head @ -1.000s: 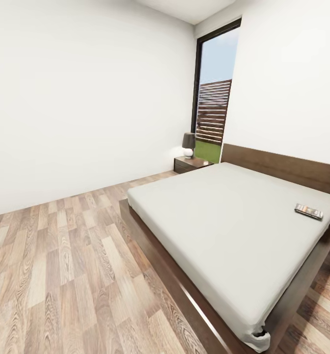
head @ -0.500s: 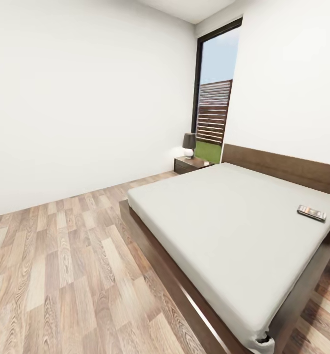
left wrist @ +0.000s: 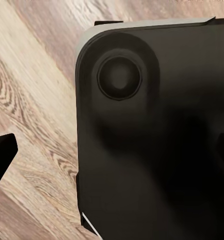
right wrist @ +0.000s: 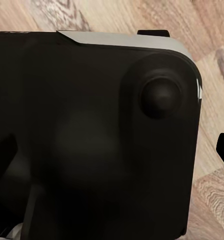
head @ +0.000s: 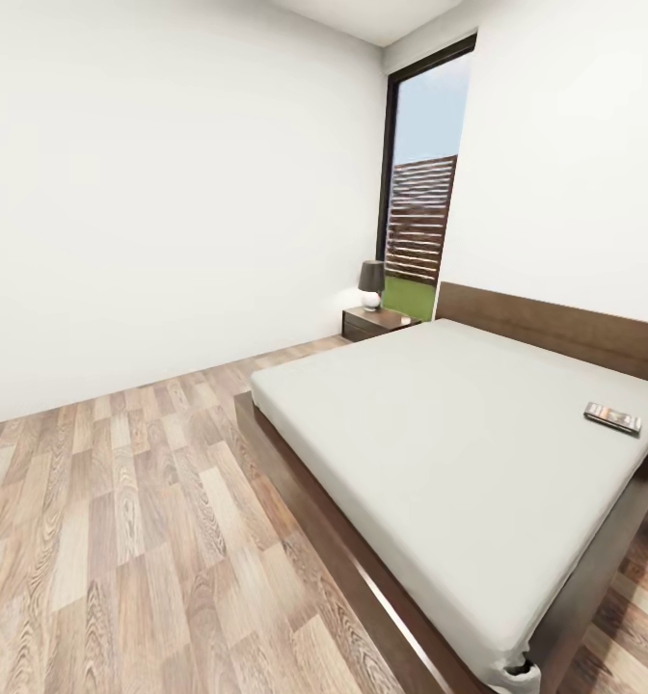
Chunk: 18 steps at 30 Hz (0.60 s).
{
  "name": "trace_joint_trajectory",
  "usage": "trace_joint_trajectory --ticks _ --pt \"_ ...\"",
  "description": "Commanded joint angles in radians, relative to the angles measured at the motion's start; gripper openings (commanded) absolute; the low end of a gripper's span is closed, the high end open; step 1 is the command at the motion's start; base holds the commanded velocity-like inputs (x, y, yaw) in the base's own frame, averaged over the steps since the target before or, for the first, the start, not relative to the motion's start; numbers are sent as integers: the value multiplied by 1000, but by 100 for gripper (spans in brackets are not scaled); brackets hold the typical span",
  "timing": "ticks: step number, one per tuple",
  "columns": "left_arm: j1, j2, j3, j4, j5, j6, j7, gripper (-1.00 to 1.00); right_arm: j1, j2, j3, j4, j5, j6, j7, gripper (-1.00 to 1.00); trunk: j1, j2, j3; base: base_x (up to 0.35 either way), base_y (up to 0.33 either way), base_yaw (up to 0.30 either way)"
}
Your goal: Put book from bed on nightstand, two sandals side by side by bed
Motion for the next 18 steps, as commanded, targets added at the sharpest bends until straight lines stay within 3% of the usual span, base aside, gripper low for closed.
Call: trace_joint_trajectory --ticks 1,18 --pt "0 0 0 -2 1 -5 1 100 0 0 0 0 0 0 -1 100 0 0 -1 4 2 0" --pt "-3 0 0 -4 1 -50 3 100 0 -1 -1 0 0 0 -1 100 0 0 -1 1 1 0"
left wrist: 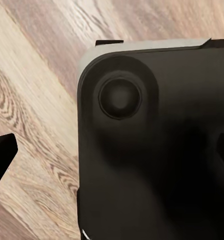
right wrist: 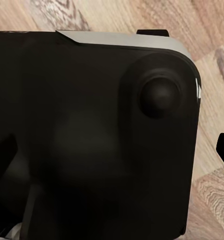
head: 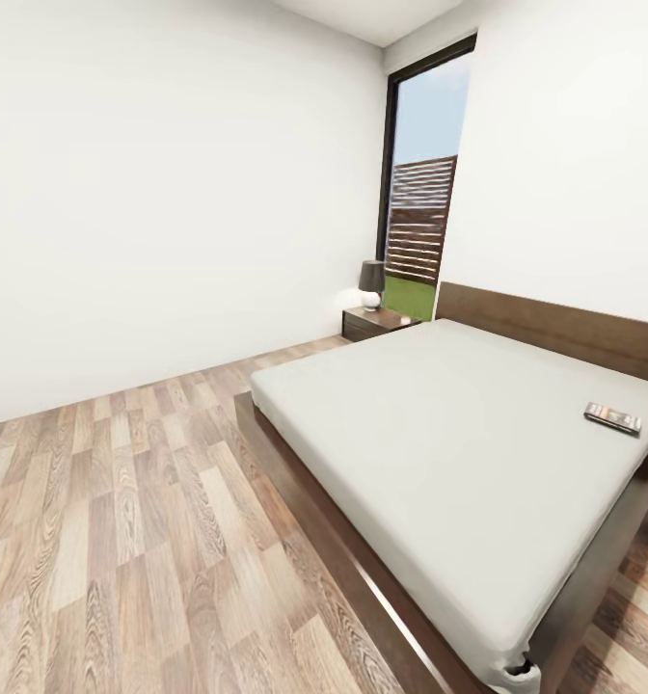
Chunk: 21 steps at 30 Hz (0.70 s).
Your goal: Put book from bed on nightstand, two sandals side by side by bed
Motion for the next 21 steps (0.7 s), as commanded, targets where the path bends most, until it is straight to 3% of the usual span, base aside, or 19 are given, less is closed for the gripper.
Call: trace_joint_trajectory --ticks 1,13,21 --pt "-4 0 -1 -3 0 -2 2 100 0 0 0 -1 0 0 -1 100 0 0 -1 0 0 0" --pt "-44 -3 2 -65 -2 4 33 100 0 -2 -2 -1 0 0 -2 100 0 0 -1 0 0 0" --pt "-85 -4 0 -112 -5 53 47 100 0 -3 -3 -2 0 0 -1 100 0 0 -1 0 0 0"
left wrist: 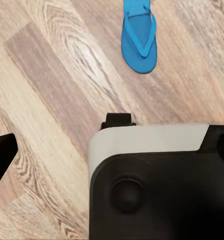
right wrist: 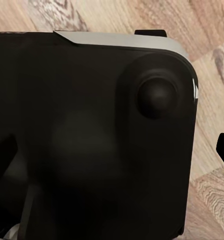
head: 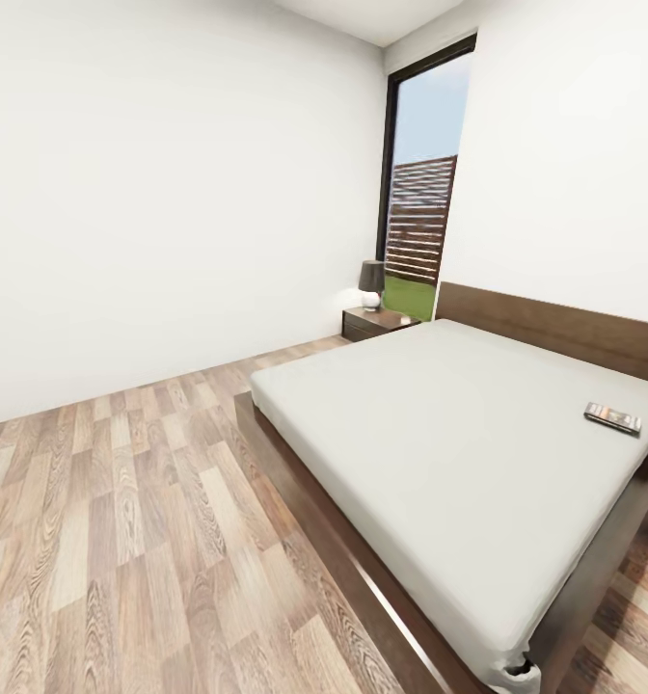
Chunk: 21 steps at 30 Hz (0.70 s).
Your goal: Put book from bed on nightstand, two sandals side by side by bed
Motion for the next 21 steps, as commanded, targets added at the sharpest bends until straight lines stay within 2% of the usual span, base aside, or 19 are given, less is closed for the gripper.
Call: trace_joint_trajectory --ticks 1,8,21 --pt "-9 0 -1 -4 -1 10 4 100 0 0 0 -1 0 0 -1 100 0 0 -1 0 0 0" --pt "-53 0 -4 -17 -4 59 8 100 0 0 0 -4 0 0 -1 100 0 0 -1 0 0 0" --pt "-86 -3 -7 -23 -5 80 9 100 0 0 0 -11 1 0 -1 100 0 0 -1 0 0 0"
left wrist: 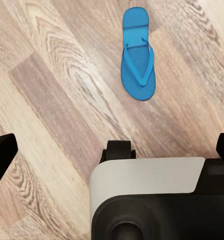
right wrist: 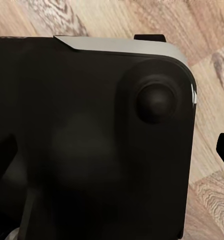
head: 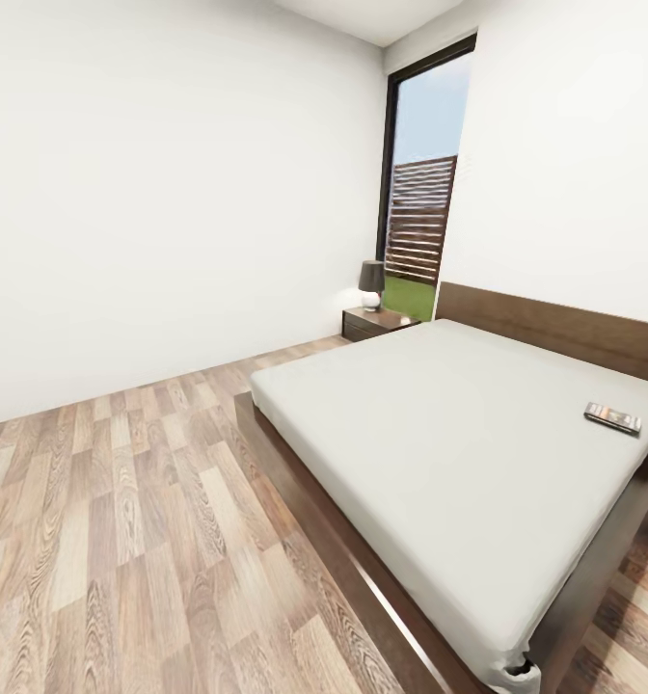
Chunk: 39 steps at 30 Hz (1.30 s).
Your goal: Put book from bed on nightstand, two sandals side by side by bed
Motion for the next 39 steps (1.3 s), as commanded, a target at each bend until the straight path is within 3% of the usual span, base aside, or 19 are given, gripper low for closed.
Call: trace_joint_trajectory --ticks 1,27,39 --pt "-3 -2 -1 1 0 -3 3 100 0 0 0 -1 0 0 -1 100 0 0 -1 0 0 0" --pt "-16 -28 -19 -2 1 2 -8 100 0 0 -2 -6 -1 -2 -1 100 0 0 -1 0 0 0" --pt "-74 -36 -24 -11 1 8 -9 100 -1 -1 -3 -6 -1 -2 -1 100 0 0 -1 0 0 0"
